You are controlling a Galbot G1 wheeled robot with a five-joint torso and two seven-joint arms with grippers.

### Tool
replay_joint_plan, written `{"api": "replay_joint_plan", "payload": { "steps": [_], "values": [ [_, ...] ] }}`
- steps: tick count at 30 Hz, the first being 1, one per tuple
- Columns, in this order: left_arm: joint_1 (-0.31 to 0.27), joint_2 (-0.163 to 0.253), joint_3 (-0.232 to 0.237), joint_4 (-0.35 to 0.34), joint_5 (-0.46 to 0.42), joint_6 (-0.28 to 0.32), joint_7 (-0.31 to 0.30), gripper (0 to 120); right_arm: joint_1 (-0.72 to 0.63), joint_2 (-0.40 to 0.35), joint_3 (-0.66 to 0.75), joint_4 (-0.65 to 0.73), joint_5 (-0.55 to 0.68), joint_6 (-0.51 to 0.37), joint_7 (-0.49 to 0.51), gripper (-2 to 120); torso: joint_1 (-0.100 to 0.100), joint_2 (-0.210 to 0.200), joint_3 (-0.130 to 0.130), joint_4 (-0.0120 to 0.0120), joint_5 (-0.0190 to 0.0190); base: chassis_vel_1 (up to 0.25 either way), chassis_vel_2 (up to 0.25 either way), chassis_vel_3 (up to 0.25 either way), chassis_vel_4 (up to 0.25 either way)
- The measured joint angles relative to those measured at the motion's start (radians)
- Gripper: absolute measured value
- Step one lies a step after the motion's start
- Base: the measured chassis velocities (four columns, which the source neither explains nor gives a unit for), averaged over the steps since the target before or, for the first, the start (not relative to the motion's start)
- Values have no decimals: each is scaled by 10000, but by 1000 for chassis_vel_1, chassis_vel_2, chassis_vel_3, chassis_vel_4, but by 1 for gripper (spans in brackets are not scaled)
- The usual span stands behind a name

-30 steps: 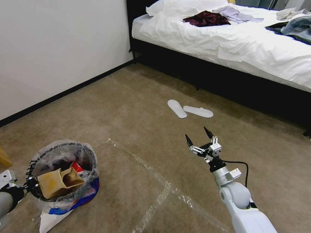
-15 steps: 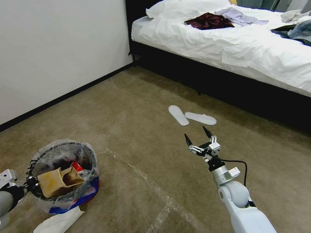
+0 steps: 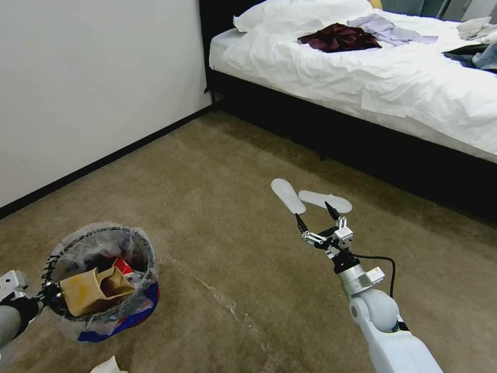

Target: Pick up the trash bin and place the garbage on the floor into it.

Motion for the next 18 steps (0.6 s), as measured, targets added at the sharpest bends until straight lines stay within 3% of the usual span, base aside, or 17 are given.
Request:
{"api": "replay_joint_plan", "payload": {
  "steps": [9,18],
  "values": [
    [1,-115,55,-50,51,-1,23,1,-226,0,-145,136,239,306,261,100,1,0,2,-1,0,-117,116,120,-125],
    [35,-176,128,-134,130,4,87,1,-304,-2,66,92,156,425,234,100,0,0,-1,-1,0,-12,15,8,-15]
  ]
}}
